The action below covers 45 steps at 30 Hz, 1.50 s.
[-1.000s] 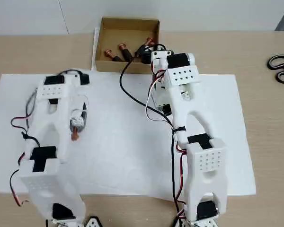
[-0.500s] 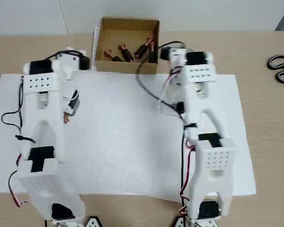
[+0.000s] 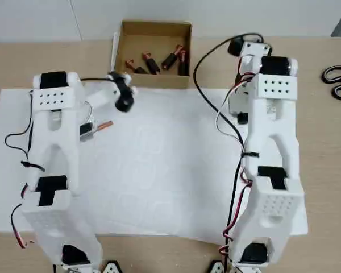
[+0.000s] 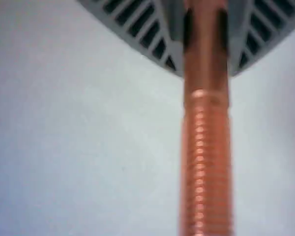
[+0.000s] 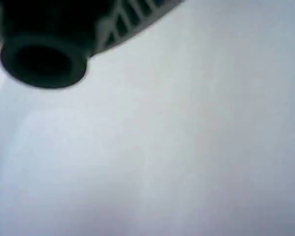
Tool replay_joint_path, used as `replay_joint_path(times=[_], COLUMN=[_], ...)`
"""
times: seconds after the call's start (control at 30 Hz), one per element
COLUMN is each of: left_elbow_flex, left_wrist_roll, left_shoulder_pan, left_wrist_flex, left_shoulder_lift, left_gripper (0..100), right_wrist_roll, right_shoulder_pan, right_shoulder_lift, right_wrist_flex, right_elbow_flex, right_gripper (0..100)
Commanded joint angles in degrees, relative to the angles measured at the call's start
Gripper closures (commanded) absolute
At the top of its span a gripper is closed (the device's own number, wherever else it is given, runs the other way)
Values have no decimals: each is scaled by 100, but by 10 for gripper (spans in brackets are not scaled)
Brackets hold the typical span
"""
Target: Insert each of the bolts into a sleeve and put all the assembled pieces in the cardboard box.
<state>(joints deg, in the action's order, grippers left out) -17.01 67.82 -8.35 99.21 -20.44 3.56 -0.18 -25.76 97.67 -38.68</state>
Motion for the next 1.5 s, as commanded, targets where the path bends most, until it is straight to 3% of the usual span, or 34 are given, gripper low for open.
replay_joint_path(times=[0.0,0.17,0.43,0.57,0.83,0.97,1.1,1.23,1.47], left_elbow_flex=[-31,444,593,593,532,-101,-1376,-2352,-2132], left_wrist_roll=[826,1626,1670,1547,774,-501,-2470,-4580,-7314], left_shoulder_pan=[229,501,563,589,580,360,202,-246,-730], left_wrist_flex=[114,35,-888,-1152,-1248,-949,53,114,141], left_shoulder_lift=[44,35,35,35,105,105,105,114,229], left_gripper=[994,994,968,881,874,877,878,878,878], right_wrist_roll=[62,62,62,62,62,62,62,62,44], right_shoulder_pan=[13,22,22,22,22,-75,-215,-295,-382], right_shoulder_lift=[699,1112,1648,1763,1789,1789,1798,1798,1798], right_wrist_flex=[110,110,119,119,119,119,119,119,127], right_elbow_flex=[-26,-26,-26,-26,-18,-18,-18,-18,-18], right_gripper=[995,995,995,995,995,995,995,995,995])
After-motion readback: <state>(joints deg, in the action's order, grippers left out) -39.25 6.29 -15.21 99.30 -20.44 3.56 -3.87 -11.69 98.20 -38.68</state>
